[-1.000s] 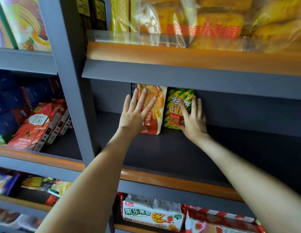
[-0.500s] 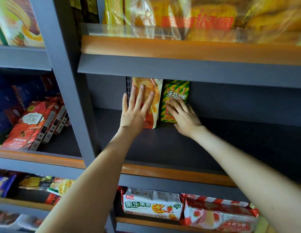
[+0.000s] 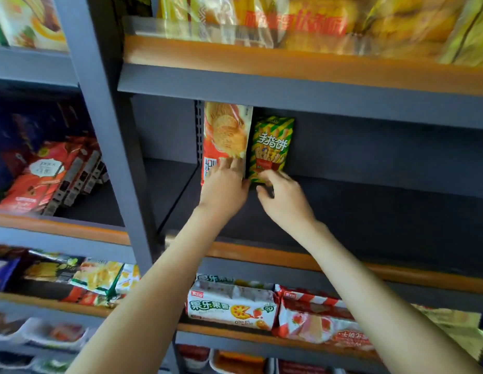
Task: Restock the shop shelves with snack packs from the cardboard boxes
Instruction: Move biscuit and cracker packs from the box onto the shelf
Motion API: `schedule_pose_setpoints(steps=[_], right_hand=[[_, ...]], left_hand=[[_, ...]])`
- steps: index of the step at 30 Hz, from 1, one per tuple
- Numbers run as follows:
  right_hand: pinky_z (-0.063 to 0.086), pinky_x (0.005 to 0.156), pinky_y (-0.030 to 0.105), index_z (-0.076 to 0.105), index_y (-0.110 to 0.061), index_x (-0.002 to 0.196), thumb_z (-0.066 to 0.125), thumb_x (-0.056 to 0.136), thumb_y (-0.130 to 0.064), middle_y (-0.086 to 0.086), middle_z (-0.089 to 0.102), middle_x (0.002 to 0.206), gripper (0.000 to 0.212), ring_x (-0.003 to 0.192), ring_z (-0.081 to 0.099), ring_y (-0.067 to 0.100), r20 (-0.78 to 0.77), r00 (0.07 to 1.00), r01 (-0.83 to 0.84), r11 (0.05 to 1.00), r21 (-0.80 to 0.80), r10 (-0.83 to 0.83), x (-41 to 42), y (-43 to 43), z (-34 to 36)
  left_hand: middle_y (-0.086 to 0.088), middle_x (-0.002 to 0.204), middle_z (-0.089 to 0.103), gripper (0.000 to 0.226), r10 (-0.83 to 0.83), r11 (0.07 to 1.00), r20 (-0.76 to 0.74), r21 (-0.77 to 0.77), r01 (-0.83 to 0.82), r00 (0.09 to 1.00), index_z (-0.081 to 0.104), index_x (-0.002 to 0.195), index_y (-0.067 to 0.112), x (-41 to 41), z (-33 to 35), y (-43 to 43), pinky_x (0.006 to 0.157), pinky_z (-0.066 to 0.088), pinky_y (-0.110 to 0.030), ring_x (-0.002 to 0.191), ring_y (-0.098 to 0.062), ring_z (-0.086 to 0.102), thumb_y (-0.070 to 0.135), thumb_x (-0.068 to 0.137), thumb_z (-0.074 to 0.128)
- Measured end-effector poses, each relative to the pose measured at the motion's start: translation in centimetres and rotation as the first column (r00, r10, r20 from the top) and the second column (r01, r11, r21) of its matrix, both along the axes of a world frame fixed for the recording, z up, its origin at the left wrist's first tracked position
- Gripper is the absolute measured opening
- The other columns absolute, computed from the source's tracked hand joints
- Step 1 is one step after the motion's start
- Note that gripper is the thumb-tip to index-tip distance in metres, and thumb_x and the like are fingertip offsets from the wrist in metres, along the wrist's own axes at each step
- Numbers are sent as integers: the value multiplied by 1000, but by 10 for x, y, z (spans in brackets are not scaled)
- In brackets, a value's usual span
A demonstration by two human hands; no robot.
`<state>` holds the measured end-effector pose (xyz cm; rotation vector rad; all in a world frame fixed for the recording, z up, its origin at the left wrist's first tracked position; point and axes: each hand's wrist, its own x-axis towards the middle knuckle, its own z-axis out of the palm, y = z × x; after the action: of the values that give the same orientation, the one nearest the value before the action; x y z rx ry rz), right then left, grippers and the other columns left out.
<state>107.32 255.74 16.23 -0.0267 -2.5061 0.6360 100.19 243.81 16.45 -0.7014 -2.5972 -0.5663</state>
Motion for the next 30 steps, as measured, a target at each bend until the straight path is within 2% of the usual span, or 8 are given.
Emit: schedule_pose_setpoints(steps=[1,3,8,14,18,22,26,30], right_hand=[[49,85,43,60,-14,115,54,93,-15,3,60,117,23,105,58,24,-51,997,-56,998,-7,55,3,-5,-2],[51,81,40,62,-13,111,56,90,-9,3,63,110,22,98,61,22,-144,972,-187,982,5,186,8,-17,-7],[45,81,14,65,-9,106,56,88,-4,4,66,103,21,91,62,13,-236,854,-494,864,-94,463,35,-58,-24],[47,80,22,65,-11,105,53,88,-8,1,64,101,21,89,59,12,-139,682,-730,656,-192,718,85,-106,-74],[47,76,17,65,-8,107,57,90,-5,4,65,101,19,83,59,12,83,469,-844,474,-252,879,134,-147,-128],[49,85,32,64,-4,108,61,87,-3,10,64,100,22,85,59,18,318,237,-885,339,-320,918,199,-195,-190],[35,77,13,61,-4,115,61,88,-5,12,61,107,27,95,58,21,487,-2,-911,200,-362,873,257,-238,-223],[37,82,18,53,-9,127,58,92,-11,6,55,120,36,105,54,17,592,-144,-926,104,-364,793,307,-287,-254]], left_hand=[[-19,125,58,46,-34,996,40,90,30,999,43,139,17,14,0,-9,86,45,-41,113,-37,55,30,96,50],[-13,100,69,34,-40,968,24,248,33,999,54,129,20,47,-6,-30,69,48,-38,89,-35,63,24,96,49],[-3,100,71,29,56,820,104,563,-105,993,59,118,13,114,-42,-61,80,52,-39,90,-21,67,19,91,49],[-1,96,73,20,369,594,266,670,-446,891,63,111,12,204,-92,-86,78,54,-33,86,-15,68,15,93,53],[3,95,70,18,568,337,541,534,-775,620,64,109,14,291,-148,-117,75,50,-23,84,-11,65,21,95,55],[-3,108,69,24,639,60,729,274,-960,248,63,113,13,401,-217,-149,76,49,-28,98,-20,64,25,96,52],[-2,115,65,26,578,-198,811,29,-980,-93,57,120,18,507,-267,-166,80,48,-28,103,-20,62,30,98,48],[-7,118,63,24,494,-352,809,-148,-924,-318,55,117,15,603,-309,-171,88,48,-35,109,-27,59,26,96,48]])
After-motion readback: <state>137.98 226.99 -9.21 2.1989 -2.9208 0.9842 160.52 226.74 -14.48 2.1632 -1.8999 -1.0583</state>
